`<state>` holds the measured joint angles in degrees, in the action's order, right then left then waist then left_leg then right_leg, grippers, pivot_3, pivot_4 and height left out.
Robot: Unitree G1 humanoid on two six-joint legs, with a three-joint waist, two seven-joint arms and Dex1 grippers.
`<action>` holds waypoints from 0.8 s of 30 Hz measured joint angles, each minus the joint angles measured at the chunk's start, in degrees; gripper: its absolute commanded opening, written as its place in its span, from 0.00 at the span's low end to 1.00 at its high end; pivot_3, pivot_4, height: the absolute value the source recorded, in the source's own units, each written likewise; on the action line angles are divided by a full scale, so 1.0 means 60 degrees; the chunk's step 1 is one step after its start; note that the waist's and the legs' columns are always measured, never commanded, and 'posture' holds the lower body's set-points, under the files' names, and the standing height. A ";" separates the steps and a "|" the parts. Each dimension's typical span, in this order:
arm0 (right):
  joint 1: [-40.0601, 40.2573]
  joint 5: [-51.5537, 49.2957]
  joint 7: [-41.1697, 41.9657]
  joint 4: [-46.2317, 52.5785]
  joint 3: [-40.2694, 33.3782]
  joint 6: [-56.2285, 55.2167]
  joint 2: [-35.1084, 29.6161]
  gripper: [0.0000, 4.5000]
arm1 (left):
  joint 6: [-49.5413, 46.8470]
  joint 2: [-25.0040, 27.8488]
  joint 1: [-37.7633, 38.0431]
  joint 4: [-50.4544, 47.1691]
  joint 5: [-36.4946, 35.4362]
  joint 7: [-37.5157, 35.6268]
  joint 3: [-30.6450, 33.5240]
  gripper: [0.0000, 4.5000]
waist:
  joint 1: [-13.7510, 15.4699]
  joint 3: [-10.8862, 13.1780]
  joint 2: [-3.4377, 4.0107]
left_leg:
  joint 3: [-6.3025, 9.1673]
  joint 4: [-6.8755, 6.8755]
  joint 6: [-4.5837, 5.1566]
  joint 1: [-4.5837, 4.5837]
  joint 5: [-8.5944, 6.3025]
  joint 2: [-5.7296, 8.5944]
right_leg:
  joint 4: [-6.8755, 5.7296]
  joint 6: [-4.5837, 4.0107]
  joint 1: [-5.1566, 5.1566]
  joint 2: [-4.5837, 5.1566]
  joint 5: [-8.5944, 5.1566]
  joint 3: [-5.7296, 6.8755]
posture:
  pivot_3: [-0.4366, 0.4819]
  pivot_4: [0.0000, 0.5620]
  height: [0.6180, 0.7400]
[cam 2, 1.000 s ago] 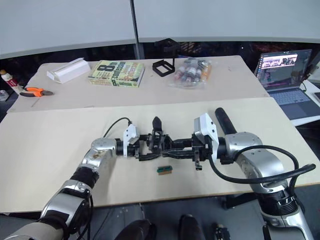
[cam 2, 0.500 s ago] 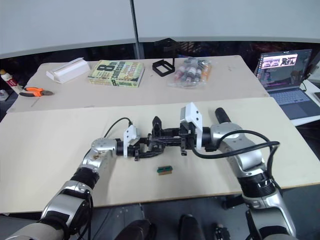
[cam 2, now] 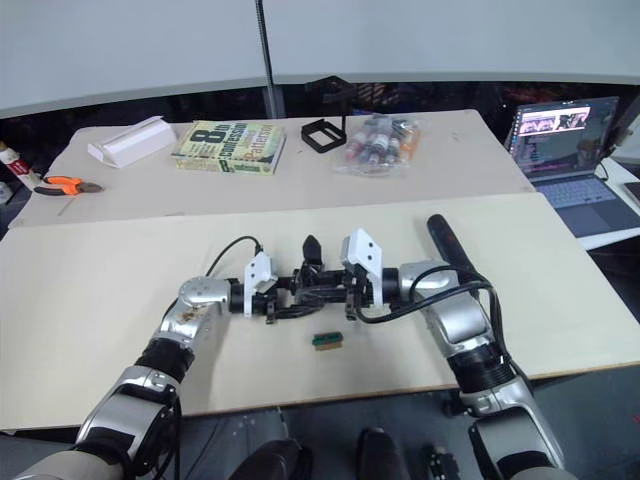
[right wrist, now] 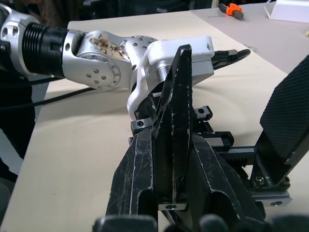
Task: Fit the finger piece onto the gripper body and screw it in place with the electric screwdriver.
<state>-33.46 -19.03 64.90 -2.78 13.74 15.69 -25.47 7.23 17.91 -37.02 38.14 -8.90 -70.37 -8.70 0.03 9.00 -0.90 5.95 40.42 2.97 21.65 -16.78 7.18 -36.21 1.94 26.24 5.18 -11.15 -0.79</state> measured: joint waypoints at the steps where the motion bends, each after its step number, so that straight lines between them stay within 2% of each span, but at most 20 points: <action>1: 0.0001 0.0029 0.0025 -0.0005 0.0000 -0.0050 0.0005 0.09 | -0.0001 0.0002 0.0004 -0.0008 0.0000 0.0002 0.0000 0.51 | -0.0004 0.0000 0.0000 | 0.0000 0.0000 0.0000 0.0000 0.0000 0.0000 | 0.0000 0.0000 0.0000 0.0000 0.0000 0.0000 | 0.48 0.27 1.00; 24: 0.0157 0.0022 0.0090 0.0015 -0.0146 -0.0079 0.0377 0.09 | -0.0188 0.0051 0.0191 -0.0274 -0.0027 0.0022 0.0004 0.51 | -0.0093 -0.0001 0.0001 | 0.0001 0.0000 0.0000 -0.0001 0.0000 0.0000 | -0.0002 0.0000 0.0000 0.0000 0.0000 -0.0001 | 0.48 0.27 1.00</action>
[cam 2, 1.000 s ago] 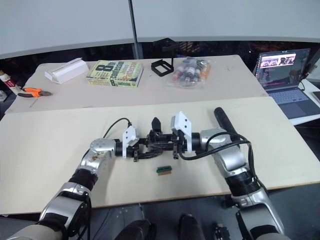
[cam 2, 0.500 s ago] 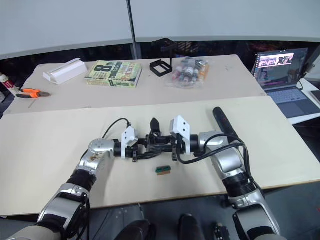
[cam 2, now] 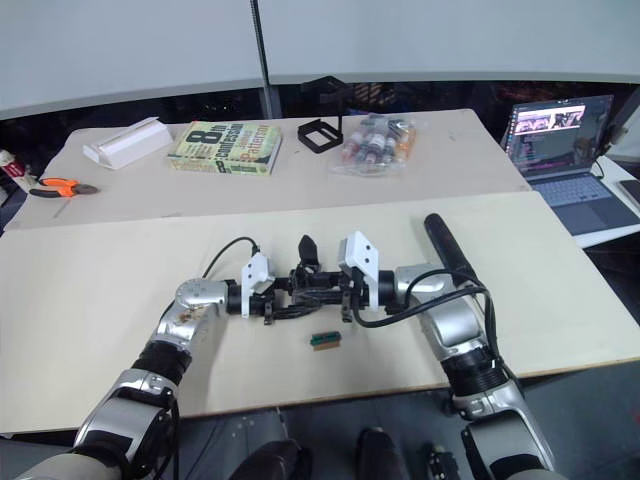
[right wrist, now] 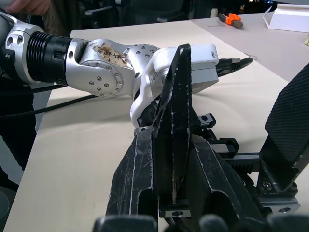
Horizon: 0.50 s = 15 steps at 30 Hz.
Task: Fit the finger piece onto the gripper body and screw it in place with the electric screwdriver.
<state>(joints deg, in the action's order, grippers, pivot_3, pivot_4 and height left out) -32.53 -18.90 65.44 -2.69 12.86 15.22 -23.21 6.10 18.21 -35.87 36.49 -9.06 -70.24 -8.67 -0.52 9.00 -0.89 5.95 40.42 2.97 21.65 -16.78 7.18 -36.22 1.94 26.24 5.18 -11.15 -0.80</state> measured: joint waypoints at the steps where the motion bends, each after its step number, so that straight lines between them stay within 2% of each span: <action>1: 0.0000 0.0003 0.0001 0.0000 0.0002 0.0000 0.0000 0.09 | -0.0004 0.0000 0.0006 -0.0009 0.0000 0.0006 0.0000 0.51 | -0.0002 0.0000 0.0000 | 0.0000 0.0000 0.0000 0.0000 0.0000 0.0000 | 0.0000 0.0000 0.0000 0.0000 0.0000 0.0000 | 0.48 0.27 1.00; 15: 0.0001 0.0060 -0.0018 -0.0009 0.0009 -0.0046 0.0259 0.09 | -0.0034 0.0055 0.0117 -0.0145 -0.0005 0.0048 0.0003 0.51 | -0.0034 0.0000 0.0001 | 0.0000 0.0000 0.0000 -0.0001 0.0000 -0.0001 | -0.0002 0.0000 0.0002 -0.0001 0.0000 -0.0001 | 0.48 0.27 1.00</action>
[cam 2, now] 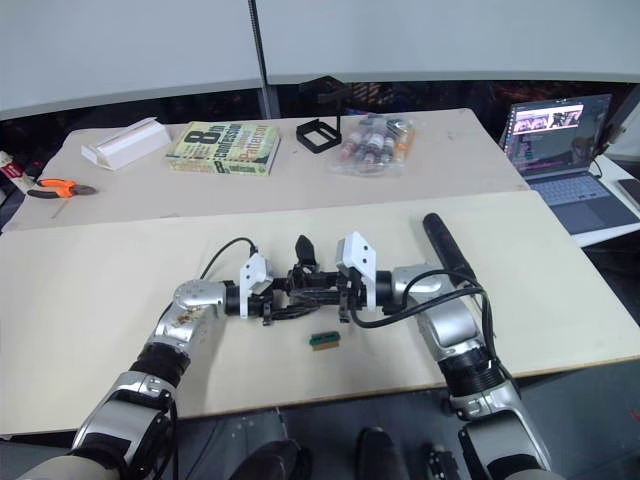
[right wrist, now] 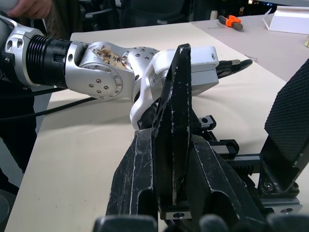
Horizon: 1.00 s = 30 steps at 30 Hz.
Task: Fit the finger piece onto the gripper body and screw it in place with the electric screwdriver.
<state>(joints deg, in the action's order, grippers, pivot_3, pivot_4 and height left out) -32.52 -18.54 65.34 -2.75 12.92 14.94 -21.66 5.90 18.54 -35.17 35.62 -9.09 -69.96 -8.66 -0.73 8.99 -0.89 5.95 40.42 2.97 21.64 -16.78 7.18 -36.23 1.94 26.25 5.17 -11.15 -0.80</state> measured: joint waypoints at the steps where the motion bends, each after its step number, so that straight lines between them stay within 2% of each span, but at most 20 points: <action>1: 0.0001 0.0009 0.0001 -0.0007 -0.0001 -0.0036 0.0006 0.09 | -0.0003 0.0001 0.0006 -0.0010 0.0000 0.0003 0.0000 0.51 | 0.0000 0.0000 0.0000 | 0.0000 0.0000 0.0000 0.0000 0.0000 0.0000 | 0.0000 0.0000 0.0000 0.0000 0.0000 0.0000 | 0.48 0.27 1.00; 6: 0.0001 -0.0131 0.0063 -0.0002 -0.0038 -0.0357 0.0287 0.09 | -0.0010 -0.0062 0.0031 -0.0155 0.0007 0.0018 -0.0058 0.51 | 0.0027 0.0000 0.0000 | 0.0001 0.0001 0.0000 0.0001 0.0000 0.0002 | 0.0000 0.0000 -0.0002 0.0002 0.0000 0.0002 | 0.48 0.27 1.00; 13: -0.0055 -0.0465 0.0269 0.0000 -0.0518 -0.0474 0.0095 0.09 | -0.0100 -0.0066 0.0058 -0.0195 -0.0008 0.0015 -0.0073 0.51 | 0.0038 -0.0001 0.0001 | 0.0001 0.0009 0.0002 -0.0002 0.0000 0.0003 | 0.0000 0.0005 -0.0006 0.0000 0.0003 0.0002 | 0.48 0.27 1.00; 30: -0.0054 -0.0115 0.0411 -0.0153 -0.0012 -0.0467 -0.0002 0.09 | -0.0154 -0.0078 0.0063 -0.0214 -0.0003 0.0039 -0.0081 0.51 | 0.0040 -0.0001 0.0001 | 0.0001 0.0010 0.0002 -0.0001 0.0000 0.0004 | -0.0002 0.0005 -0.0007 0.0003 0.0003 0.0002 | 0.48 0.27 1.00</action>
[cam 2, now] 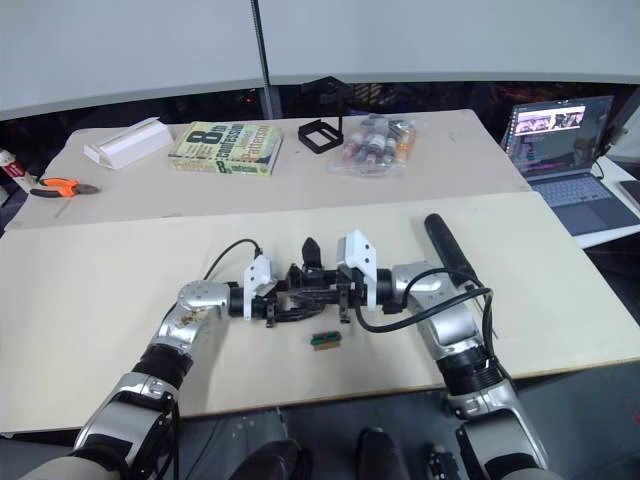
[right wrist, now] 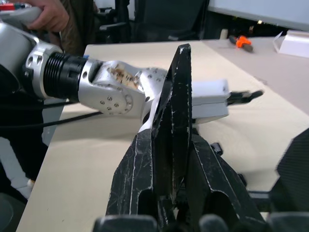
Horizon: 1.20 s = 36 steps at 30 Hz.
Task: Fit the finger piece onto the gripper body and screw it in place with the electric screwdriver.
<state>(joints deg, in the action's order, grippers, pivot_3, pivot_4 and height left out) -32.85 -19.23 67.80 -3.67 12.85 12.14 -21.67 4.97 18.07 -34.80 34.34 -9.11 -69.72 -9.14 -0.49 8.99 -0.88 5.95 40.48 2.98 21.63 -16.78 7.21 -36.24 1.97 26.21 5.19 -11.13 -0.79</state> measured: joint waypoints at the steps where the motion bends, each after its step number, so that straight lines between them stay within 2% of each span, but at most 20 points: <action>1: 0.0002 0.0020 -0.0006 -0.0068 0.0012 0.0001 -0.0005 0.09 | 0.0000 -0.0005 0.0001 0.0000 0.0000 0.0004 -0.0003 0.51 | 0.0003 0.0000 0.0000 | 0.0000 0.0000 0.0000 0.0000 0.0000 0.0000 | 0.0001 0.0000 0.0000 0.0000 0.0000 0.0000 | 0.48 0.27 1.00; 36: -0.0147 0.0348 0.0123 0.0059 0.0071 0.0492 -0.0513 0.09 | -0.0003 0.0002 0.0135 -0.0189 0.0005 0.0157 -0.0138 0.51 | 0.0013 -0.0009 0.0004 | 0.0000 0.0000 0.0000 -0.0009 0.0000 -0.0001 | 0.0001 0.0000 -0.0009 0.0001 0.0000 -0.0002 | 0.48 0.27 1.00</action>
<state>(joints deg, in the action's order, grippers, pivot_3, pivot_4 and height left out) -33.73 -17.14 68.54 -3.32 13.27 15.09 -24.75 4.95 18.08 -33.98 33.20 -9.08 -68.78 -9.97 -0.41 8.94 -0.86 5.96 40.48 2.98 21.58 -16.78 7.20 -36.24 1.97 26.16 5.19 -11.13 -0.80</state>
